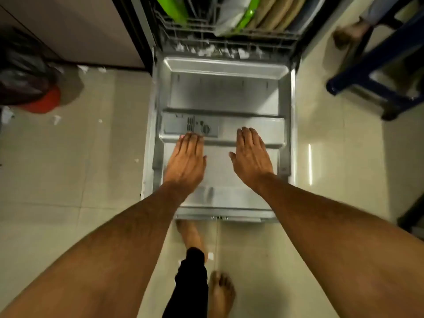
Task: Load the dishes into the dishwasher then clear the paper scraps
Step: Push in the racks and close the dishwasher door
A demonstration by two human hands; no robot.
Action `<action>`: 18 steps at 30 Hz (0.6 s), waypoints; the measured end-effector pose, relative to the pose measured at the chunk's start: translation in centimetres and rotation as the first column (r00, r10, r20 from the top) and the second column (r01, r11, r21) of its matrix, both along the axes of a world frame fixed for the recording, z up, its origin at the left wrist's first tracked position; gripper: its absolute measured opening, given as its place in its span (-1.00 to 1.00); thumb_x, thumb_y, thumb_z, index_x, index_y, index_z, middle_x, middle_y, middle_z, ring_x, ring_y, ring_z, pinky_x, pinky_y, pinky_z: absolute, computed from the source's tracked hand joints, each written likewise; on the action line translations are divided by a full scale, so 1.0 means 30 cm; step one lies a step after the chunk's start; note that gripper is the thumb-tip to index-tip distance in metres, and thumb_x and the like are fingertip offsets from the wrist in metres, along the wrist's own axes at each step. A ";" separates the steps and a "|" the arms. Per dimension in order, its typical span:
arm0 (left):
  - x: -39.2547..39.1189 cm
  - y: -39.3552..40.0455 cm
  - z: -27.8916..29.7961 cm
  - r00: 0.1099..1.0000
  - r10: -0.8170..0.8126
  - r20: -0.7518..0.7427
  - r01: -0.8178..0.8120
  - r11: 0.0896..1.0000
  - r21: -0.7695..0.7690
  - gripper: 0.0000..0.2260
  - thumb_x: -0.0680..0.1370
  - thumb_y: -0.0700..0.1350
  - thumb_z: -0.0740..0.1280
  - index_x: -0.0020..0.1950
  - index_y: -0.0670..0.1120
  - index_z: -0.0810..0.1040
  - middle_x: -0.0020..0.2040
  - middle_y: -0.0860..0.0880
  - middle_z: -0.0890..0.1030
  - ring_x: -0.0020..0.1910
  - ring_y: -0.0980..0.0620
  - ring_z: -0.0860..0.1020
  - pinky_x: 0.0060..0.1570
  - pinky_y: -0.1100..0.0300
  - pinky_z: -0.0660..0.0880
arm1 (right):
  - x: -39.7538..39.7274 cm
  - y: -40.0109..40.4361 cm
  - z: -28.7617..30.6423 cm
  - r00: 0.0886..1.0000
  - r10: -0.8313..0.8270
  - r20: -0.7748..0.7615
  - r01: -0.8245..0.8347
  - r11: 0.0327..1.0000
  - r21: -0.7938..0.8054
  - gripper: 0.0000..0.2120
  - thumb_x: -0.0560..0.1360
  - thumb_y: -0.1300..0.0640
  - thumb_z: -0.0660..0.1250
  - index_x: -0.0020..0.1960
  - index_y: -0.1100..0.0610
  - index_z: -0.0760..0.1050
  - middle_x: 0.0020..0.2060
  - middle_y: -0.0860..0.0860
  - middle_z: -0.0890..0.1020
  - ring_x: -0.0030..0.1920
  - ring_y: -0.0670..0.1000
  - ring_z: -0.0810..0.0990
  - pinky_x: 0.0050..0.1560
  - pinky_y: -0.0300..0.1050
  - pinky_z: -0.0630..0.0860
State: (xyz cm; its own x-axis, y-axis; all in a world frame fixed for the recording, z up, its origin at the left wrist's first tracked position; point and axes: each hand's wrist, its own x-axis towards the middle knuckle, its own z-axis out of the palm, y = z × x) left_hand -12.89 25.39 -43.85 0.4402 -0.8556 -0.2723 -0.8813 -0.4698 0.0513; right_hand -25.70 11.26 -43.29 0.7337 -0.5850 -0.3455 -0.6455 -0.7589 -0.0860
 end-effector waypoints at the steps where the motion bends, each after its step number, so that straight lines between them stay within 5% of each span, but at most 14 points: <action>1: -0.043 0.047 -0.016 1.000 0.011 -0.014 -0.010 1.000 0.015 -0.45 0.71 0.03 -0.03 0.61 -0.26 0.03 0.60 -0.28 0.14 0.60 -0.21 0.10 0.59 -0.08 -0.06 | -0.045 0.038 -0.006 1.000 -0.016 -0.018 0.017 1.000 0.024 -0.34 0.69 -0.04 0.14 0.63 0.26 -0.02 0.61 0.21 0.12 0.62 0.21 0.06 0.61 0.14 0.07; 13: -0.437 0.513 -0.255 0.975 0.166 -0.148 -0.141 0.976 0.168 -0.47 0.70 0.02 -0.03 0.59 -0.26 0.12 0.56 -0.27 0.24 0.57 -0.19 0.18 0.58 -0.06 0.06 | -0.478 0.498 -0.257 0.973 -0.117 -0.199 0.155 0.969 0.191 -0.35 0.72 -0.05 0.03 0.64 0.23 -0.15 0.63 0.19 -0.02 0.63 0.19 -0.06 0.59 0.05 -0.15; 18: -0.501 0.582 -0.349 0.953 0.240 -0.184 -0.230 0.970 0.077 -0.54 0.68 -0.01 0.09 0.51 -0.23 0.26 0.43 -0.23 0.40 0.46 -0.19 0.35 0.54 -0.04 0.18 | -0.555 0.625 -0.364 0.982 -0.168 -0.090 0.182 0.967 0.179 -0.41 0.69 -0.03 0.12 0.60 0.25 0.09 0.49 0.19 0.28 0.49 0.17 0.26 0.55 0.05 0.21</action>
